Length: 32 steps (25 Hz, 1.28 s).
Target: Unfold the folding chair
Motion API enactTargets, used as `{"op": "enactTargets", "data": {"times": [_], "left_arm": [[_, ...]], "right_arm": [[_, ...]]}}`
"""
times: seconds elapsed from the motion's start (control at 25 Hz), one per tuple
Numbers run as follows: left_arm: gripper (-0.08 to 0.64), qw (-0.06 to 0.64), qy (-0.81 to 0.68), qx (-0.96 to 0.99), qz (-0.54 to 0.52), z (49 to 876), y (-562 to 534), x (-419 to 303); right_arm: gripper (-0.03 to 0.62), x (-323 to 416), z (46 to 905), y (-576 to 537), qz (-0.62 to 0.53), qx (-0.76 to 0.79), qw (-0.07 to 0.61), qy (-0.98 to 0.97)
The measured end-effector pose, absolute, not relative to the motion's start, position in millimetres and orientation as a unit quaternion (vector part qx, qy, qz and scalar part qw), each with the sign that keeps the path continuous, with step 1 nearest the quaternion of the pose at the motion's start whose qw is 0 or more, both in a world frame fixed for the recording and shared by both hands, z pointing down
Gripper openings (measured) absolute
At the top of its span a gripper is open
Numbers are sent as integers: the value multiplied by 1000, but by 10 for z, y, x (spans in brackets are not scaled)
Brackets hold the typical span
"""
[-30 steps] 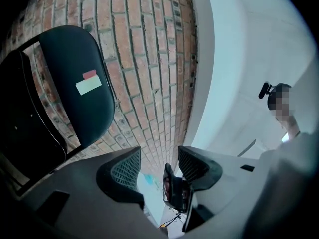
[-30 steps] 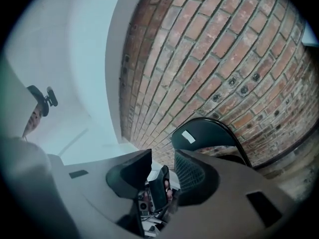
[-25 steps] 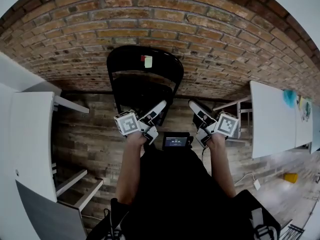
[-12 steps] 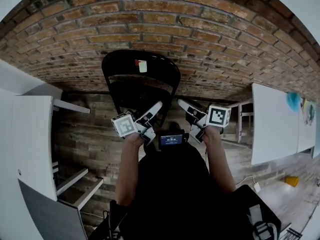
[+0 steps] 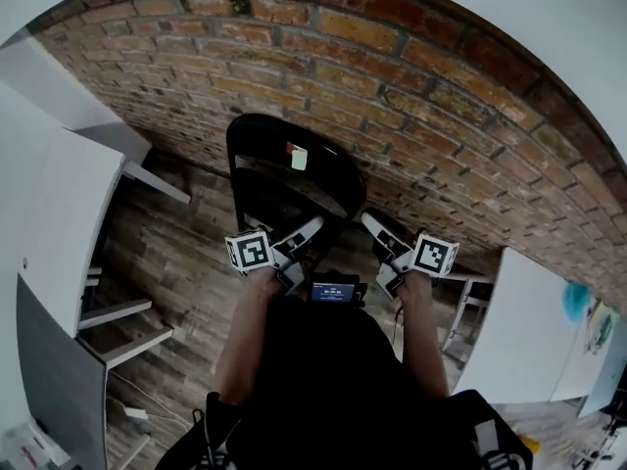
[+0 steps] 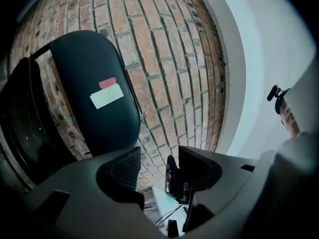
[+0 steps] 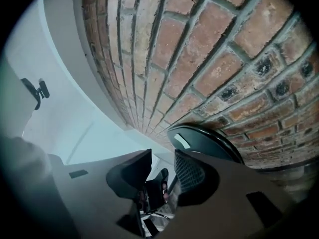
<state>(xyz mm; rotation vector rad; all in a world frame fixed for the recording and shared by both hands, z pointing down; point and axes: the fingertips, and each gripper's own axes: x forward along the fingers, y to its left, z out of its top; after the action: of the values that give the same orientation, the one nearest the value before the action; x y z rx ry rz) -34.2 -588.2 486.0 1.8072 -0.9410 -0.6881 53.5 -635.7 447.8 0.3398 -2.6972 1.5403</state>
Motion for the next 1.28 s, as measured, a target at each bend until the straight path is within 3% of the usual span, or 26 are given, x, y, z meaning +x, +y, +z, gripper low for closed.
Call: {"op": "enactTargets", "data": {"times": [0.4,0.68,1.04,1.28], "left_arm": [[258,483,-429,692,-323,5199,-5801,-779],[262,528,-432,646,-342,5768,-5845,-1058],[327,588,-467,585,-308,6492,-6058,-1009],[377,599,-540,509,-301,7017,-6305,-1110]], "right_arm": [[127,193,4580,-6618,454,100,63,-883],[127,-7,4566,-6694,393,143,113,-901],[133,-25,4663,-7036,296,197,206,-912],[178,-61,4883,-7323,229,198,290,-908]]}}
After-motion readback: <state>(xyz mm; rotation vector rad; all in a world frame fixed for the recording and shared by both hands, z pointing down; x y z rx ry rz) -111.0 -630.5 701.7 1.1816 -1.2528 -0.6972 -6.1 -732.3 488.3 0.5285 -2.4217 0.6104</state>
